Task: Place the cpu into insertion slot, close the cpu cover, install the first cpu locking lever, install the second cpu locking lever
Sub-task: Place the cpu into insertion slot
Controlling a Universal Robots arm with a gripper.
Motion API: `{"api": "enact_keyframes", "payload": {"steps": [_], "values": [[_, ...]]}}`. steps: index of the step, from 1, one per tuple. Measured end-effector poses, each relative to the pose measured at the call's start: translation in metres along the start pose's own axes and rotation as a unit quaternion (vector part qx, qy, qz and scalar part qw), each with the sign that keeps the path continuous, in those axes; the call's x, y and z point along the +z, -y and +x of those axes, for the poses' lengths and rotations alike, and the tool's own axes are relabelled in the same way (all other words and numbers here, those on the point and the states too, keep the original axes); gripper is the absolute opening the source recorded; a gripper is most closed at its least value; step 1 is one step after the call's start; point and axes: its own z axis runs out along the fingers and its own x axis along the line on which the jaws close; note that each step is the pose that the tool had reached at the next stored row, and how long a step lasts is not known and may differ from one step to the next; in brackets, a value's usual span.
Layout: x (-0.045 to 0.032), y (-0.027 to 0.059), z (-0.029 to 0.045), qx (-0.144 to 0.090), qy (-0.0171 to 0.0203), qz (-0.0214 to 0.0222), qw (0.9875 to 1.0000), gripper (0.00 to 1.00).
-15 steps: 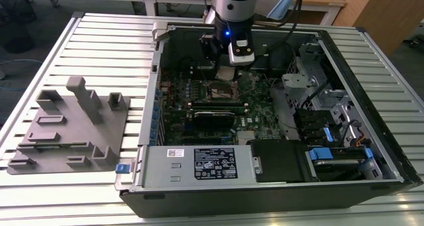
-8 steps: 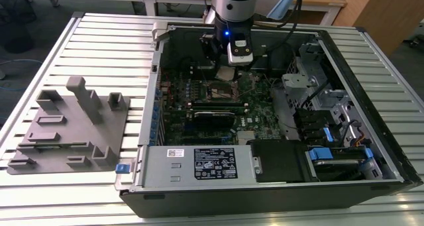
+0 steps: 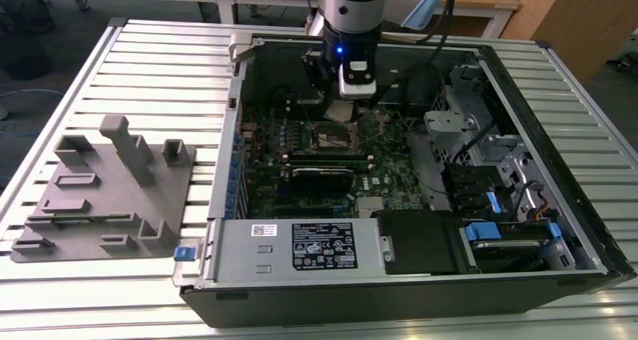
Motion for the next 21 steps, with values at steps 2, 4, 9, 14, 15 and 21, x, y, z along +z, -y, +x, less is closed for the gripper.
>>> {"api": "enact_keyframes", "payload": {"steps": [2, 4, 9, 14, 15, 21], "values": [[0.0005, 0.0, 0.0, 0.018, 0.0017, 0.0003, 0.9998, 0.54], [0.0006, 0.0001, 0.0, 0.033, 0.0031, 0.0007, 0.9995, 0.54], [0.0007, 0.0001, 0.0, 0.034, 0.0032, 0.0007, 0.9994, 0.54], [0.001, 0.0001, 0.0001, 0.053, 0.005, 0.001, 0.9986, 0.54], [0.0011, 0.0001, 0.0, 0.061, 0.0059, 0.0012, 0.9981, 0.54], [0.0019, 0.0002, 0.0, 0.116, 0.0111, 0.0023, 0.9932, 0.54]]}}
